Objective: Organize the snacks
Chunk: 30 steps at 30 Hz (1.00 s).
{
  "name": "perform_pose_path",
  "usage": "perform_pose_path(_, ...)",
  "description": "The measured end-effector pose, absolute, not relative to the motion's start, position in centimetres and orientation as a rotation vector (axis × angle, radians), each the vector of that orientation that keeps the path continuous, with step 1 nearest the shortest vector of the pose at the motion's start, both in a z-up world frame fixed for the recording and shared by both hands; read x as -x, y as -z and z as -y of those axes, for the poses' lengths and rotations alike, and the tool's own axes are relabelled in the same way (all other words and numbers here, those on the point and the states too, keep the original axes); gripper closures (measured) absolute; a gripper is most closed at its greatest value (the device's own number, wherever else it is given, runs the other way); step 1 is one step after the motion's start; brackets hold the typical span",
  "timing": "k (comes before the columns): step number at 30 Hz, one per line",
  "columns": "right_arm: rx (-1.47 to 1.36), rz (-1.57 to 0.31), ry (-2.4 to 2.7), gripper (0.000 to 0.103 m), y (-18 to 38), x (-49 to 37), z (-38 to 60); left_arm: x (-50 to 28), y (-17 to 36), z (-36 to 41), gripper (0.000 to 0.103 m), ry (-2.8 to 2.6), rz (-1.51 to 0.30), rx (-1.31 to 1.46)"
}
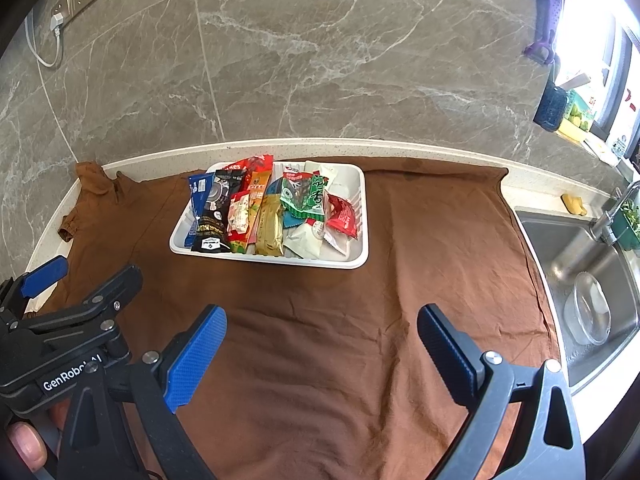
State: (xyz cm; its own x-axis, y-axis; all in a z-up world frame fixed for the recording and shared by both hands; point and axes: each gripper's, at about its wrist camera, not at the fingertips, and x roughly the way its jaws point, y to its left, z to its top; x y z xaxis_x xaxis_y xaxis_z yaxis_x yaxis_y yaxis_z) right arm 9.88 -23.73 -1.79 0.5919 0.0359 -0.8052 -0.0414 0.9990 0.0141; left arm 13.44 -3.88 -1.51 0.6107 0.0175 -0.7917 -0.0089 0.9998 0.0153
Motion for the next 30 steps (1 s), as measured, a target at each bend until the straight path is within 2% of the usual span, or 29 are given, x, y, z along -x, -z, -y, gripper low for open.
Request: perform_pose_path(30,0.007,-0.938,-0.042,0.004,1.7,-10.1,23.8,-12.6,0.8,3.1,0.000,-0.043,-0.854,-0.003)
